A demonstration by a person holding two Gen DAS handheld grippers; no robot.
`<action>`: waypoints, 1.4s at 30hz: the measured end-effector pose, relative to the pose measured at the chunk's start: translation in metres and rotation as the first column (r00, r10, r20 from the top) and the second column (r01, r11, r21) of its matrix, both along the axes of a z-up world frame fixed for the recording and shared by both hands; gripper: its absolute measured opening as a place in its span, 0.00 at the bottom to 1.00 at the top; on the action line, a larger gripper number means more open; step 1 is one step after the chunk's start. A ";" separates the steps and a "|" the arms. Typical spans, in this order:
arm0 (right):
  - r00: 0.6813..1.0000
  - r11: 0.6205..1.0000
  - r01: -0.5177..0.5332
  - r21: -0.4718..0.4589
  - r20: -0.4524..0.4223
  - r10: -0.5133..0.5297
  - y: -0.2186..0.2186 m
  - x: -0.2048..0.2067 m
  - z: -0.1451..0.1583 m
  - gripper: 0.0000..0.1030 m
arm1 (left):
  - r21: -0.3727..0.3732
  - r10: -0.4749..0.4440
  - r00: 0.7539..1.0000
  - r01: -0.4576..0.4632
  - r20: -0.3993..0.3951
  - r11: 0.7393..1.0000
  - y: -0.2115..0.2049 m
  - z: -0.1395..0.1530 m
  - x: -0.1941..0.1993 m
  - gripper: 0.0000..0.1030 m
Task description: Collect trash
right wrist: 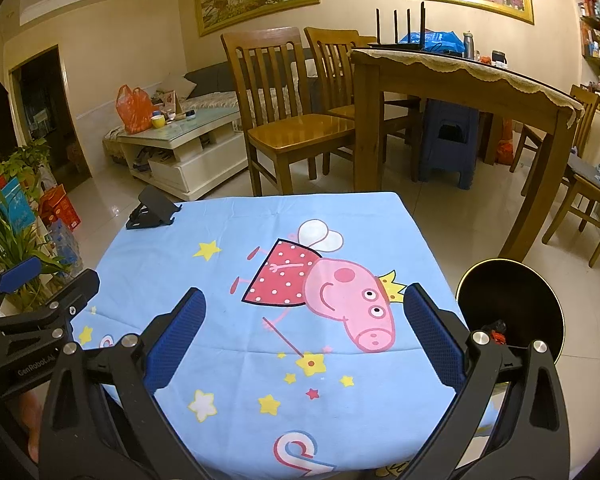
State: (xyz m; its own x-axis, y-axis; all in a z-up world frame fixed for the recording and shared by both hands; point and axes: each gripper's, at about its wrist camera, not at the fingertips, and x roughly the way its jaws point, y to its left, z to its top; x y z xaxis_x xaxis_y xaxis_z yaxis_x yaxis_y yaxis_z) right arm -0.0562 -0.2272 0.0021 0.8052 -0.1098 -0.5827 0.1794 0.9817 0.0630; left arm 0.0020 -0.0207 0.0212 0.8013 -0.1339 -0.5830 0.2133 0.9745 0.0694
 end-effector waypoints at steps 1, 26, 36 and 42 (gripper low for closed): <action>1.000 1.000 -0.001 0.000 0.000 0.001 0.001 -0.001 -0.001 0.95 | 0.000 0.000 1.000 0.000 0.000 1.000 0.000 0.000 0.000 0.93; 1.000 1.000 0.000 0.001 -0.002 0.000 0.000 0.000 0.001 0.95 | -0.010 -0.011 1.000 0.011 0.003 1.000 0.003 0.000 0.002 0.93; 1.000 1.000 -0.003 0.003 -0.008 0.003 0.002 0.000 -0.002 0.95 | -0.053 -0.058 0.998 0.056 -0.037 0.997 0.009 -0.001 0.009 0.93; 1.000 1.000 -0.006 0.005 -0.011 0.006 0.002 0.000 -0.004 0.95 | -0.025 -0.031 0.999 0.030 -0.021 0.999 0.009 -0.003 0.010 0.93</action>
